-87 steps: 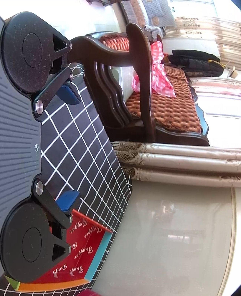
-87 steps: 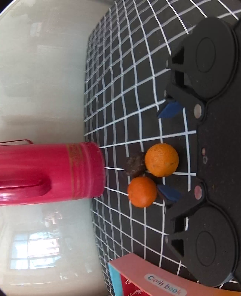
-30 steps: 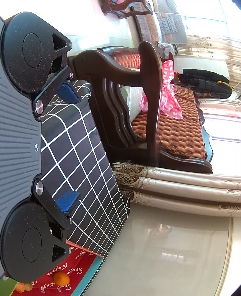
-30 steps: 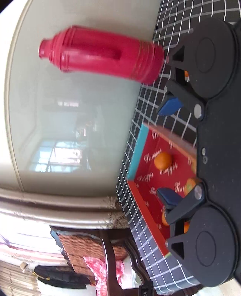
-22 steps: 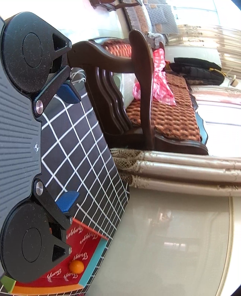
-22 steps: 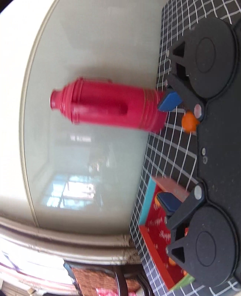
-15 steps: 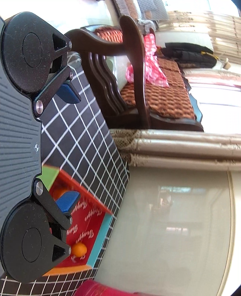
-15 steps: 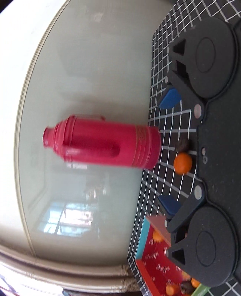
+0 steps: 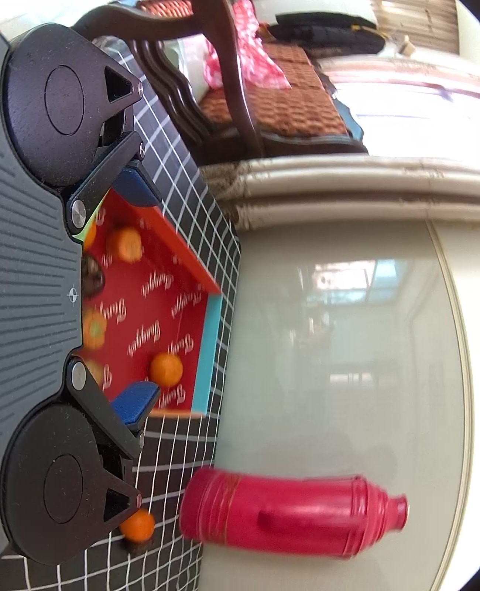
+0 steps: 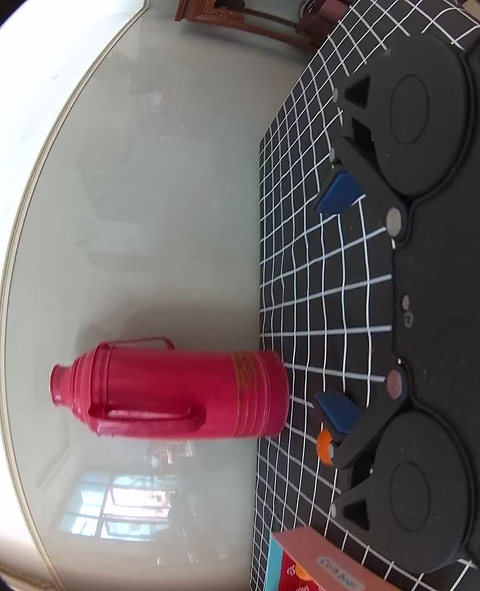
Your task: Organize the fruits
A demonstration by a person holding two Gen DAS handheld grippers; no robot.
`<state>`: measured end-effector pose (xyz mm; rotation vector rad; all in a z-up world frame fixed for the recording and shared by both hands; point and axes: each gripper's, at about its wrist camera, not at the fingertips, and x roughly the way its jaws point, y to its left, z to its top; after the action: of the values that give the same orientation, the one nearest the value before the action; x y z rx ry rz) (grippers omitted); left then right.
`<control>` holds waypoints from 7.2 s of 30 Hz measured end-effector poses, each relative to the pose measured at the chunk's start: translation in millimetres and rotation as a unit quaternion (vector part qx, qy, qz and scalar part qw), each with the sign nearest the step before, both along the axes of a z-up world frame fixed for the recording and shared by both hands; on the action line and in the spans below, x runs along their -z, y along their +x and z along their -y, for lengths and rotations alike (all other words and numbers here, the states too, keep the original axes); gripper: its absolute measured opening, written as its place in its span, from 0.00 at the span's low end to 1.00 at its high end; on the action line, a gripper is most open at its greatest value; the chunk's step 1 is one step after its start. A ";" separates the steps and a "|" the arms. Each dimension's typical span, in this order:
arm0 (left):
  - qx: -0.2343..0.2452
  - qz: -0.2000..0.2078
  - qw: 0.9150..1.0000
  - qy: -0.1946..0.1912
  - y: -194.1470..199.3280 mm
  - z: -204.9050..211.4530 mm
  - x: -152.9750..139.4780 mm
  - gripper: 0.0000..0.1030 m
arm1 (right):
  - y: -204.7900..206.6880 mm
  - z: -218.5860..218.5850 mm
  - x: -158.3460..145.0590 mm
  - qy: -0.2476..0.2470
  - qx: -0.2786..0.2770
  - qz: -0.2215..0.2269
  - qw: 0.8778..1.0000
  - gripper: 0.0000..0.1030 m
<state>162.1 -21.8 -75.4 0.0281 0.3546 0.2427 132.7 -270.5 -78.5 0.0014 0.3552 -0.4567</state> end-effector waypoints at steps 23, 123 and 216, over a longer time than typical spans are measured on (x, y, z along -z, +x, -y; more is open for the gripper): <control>0.237 -0.078 0.968 0.034 59.0 150.0 27.3 0.82 | -26.5 64.6 4.8 0.038 0.072 0.004 0.997 0.94; -0.122 -0.052 0.989 -0.063 -11.3 -157.0 0.4 0.84 | 133.0 -48.2 40.3 0.059 -0.088 -0.129 0.986 0.78; 0.032 -0.018 0.999 -0.019 -178.1 -77.4 -81.5 1.00 | -126.7 -139.5 -78.0 0.060 -0.234 -0.022 0.970 0.93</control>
<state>-16.1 55.6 6.1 0.0066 0.3941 0.1731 6.0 -131.0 -0.5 0.0243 0.4128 0.0327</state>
